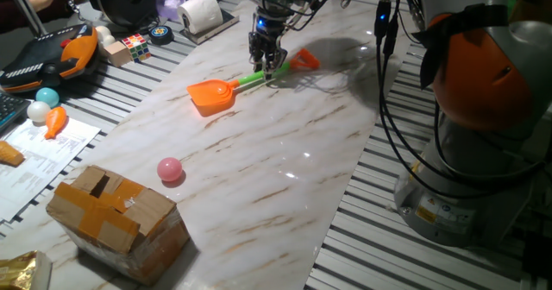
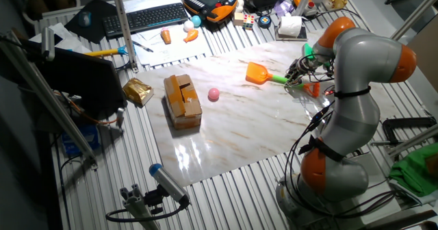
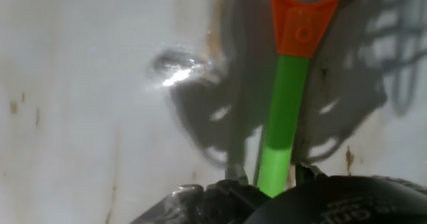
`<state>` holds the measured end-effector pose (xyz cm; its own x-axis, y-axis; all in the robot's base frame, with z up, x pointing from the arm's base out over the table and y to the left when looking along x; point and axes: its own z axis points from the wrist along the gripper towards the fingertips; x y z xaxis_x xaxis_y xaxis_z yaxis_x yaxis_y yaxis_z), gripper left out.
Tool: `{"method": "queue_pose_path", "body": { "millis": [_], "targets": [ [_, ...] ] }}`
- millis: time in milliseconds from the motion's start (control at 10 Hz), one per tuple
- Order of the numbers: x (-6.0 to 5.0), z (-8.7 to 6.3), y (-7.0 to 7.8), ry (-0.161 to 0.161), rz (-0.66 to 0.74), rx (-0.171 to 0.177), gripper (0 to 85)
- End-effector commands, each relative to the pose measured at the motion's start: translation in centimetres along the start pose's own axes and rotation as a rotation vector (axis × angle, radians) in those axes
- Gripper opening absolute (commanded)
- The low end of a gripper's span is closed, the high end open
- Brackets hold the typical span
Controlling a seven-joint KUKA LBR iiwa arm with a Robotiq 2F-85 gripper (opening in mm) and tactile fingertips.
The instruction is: Use a shovel to scoop up an object
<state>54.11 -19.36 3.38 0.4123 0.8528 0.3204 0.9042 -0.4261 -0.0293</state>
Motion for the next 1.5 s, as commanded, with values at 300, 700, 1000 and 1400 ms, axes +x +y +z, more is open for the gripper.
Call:
{"method": "queue_pose_path", "body": {
  "millis": [300,700,1000,1400],
  "targets": [
    [0.0,0.1,0.0,0.002,-0.026,-0.02,3.0],
    [0.7,-1.1,0.2,-0.025,-0.045,-0.011,0.7],
    [2.4,-4.0,0.3,-0.083,-0.061,-0.008,0.7],
    [5.4,-6.0,-0.2,-0.159,-0.099,-0.032,0.7]
  ]
}}
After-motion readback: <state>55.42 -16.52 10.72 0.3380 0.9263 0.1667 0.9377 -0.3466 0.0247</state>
